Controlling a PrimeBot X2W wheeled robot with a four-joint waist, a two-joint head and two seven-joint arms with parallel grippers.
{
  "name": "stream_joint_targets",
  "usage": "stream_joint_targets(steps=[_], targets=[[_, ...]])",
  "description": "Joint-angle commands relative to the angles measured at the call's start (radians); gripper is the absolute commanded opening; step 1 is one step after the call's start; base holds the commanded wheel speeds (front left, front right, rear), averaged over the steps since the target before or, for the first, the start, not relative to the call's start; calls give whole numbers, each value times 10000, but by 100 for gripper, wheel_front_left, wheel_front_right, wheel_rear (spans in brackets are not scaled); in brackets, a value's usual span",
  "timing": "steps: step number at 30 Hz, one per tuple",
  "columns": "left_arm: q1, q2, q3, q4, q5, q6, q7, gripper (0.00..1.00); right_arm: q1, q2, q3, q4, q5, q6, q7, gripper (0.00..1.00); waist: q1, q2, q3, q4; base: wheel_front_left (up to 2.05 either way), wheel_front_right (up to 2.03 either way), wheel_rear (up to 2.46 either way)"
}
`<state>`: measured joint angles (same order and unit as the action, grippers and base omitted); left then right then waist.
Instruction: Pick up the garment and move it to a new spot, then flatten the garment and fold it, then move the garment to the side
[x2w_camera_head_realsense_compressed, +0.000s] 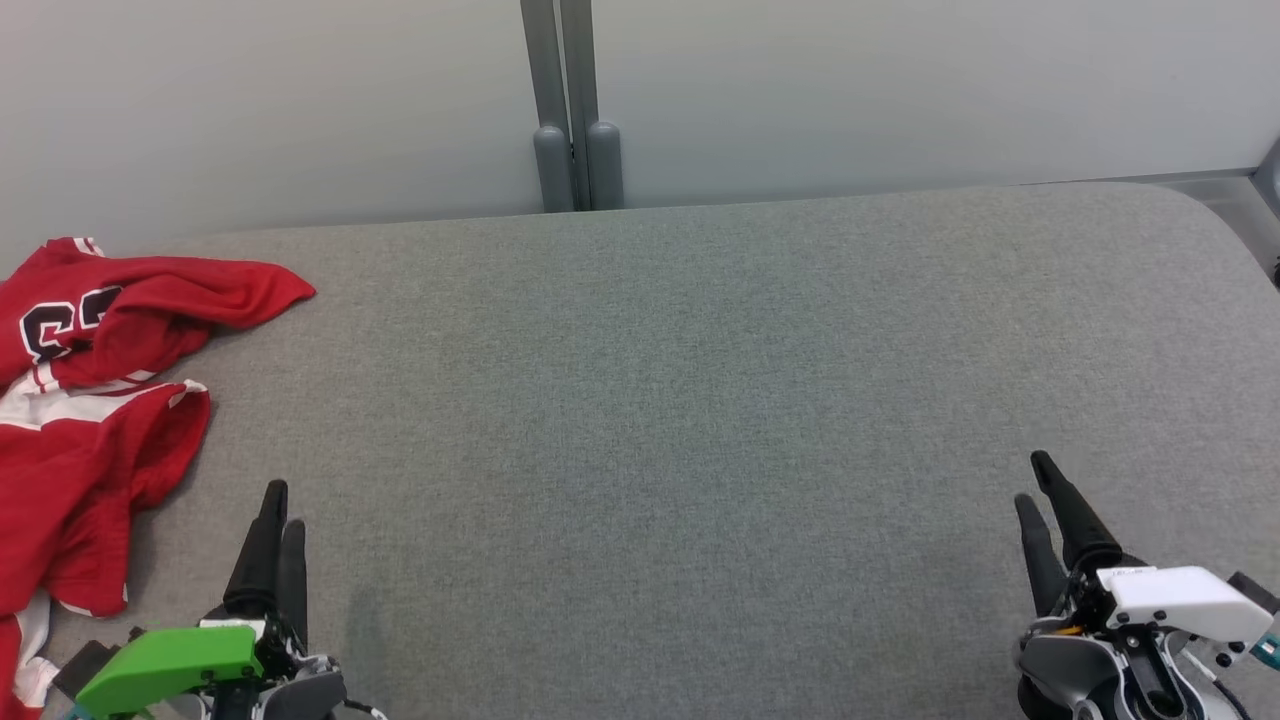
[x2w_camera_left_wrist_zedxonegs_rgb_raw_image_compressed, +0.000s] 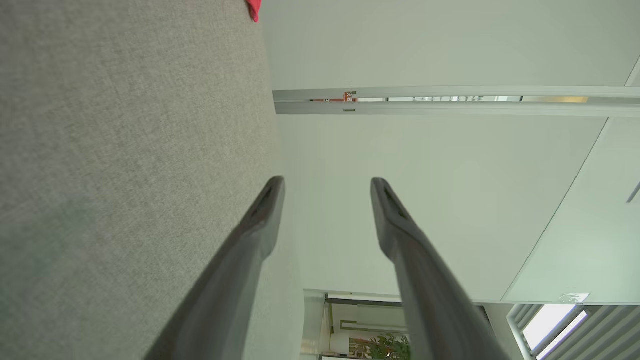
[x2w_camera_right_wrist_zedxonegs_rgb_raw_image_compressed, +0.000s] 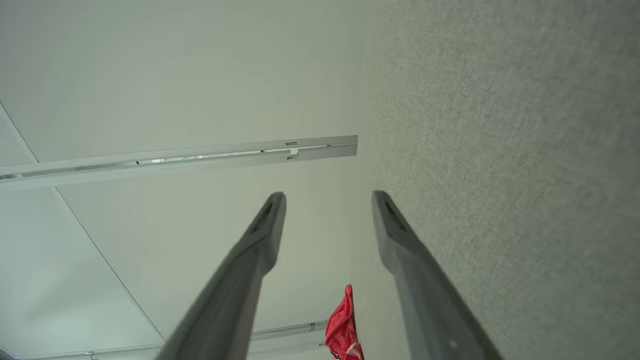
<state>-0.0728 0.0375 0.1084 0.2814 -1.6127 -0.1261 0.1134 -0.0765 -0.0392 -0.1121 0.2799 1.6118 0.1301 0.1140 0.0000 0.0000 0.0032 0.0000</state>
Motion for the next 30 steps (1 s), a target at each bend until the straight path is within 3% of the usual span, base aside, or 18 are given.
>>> stream_joint_targets(steps=[1,13,30], targets=[[-72,18,-61,-101,-1,-7,-75,100,-47,-27,43,-130,-30,0,-85,100,0,0,0,1,0,0,0],[-29,85,-567,-167,937,105,-677,100,139,-121,442,-543,-1412,1,-677,100,0,0,-12,9,0,0,0],[188,281,-1254,-124,4764,602,-1386,100,234,-507,920,-1304,-5884,3,-1390,100,0,0,-67,53,0,0,0]])
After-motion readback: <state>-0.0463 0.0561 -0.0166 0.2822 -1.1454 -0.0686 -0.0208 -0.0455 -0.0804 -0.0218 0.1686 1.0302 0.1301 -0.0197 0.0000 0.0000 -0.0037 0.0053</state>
